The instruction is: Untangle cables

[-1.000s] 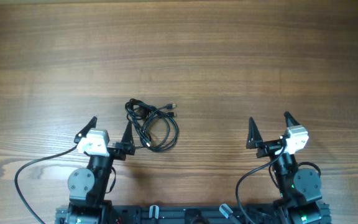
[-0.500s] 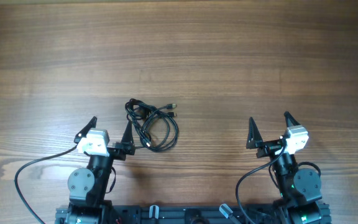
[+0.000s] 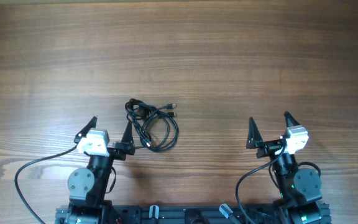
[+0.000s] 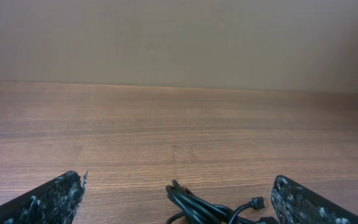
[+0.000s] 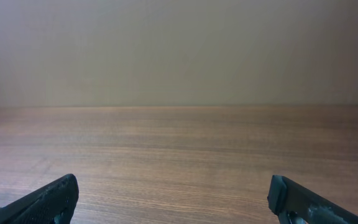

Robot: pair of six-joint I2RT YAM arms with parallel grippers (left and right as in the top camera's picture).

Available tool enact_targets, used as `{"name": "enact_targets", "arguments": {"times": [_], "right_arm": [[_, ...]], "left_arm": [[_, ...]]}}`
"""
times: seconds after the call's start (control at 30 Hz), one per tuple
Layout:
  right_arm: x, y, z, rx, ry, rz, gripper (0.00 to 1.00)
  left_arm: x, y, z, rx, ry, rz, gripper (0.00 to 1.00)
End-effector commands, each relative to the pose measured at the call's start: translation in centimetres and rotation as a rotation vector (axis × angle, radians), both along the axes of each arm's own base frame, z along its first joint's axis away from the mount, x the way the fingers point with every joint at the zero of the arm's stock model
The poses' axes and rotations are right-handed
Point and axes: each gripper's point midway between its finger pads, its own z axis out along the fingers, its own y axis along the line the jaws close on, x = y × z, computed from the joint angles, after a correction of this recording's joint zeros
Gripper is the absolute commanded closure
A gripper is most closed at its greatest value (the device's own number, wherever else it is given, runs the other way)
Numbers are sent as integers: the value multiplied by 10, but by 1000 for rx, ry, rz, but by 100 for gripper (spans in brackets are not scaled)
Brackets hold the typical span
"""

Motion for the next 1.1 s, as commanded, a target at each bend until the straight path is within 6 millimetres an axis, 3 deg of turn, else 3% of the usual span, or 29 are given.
{"name": "enact_targets", "arguments": {"times": [0.0,0.53,0.67,0.77,0.87,1.07], "right_arm": [[1,-4,0,17,2,-20,0],[1,-4,0,17,2,-20,0],[1,-4,0,17,2,-20,0],[1,-4,0,17,2,-20,0],[1,-4,0,17,2,-20,0],[1,-4,0,17,2,-20,0]], "left_arm": [[0,4,-2,-8,6,20,0],[0,1,-2,-10,6,5,0],[-4,-19,13,-45,-43,-113,0],[-7,-22,27,-154,-47,-129,0],[-13,-32,43,-155,-70,-193,0],[-24,-30,60,-154,-13,-188,0]]}}
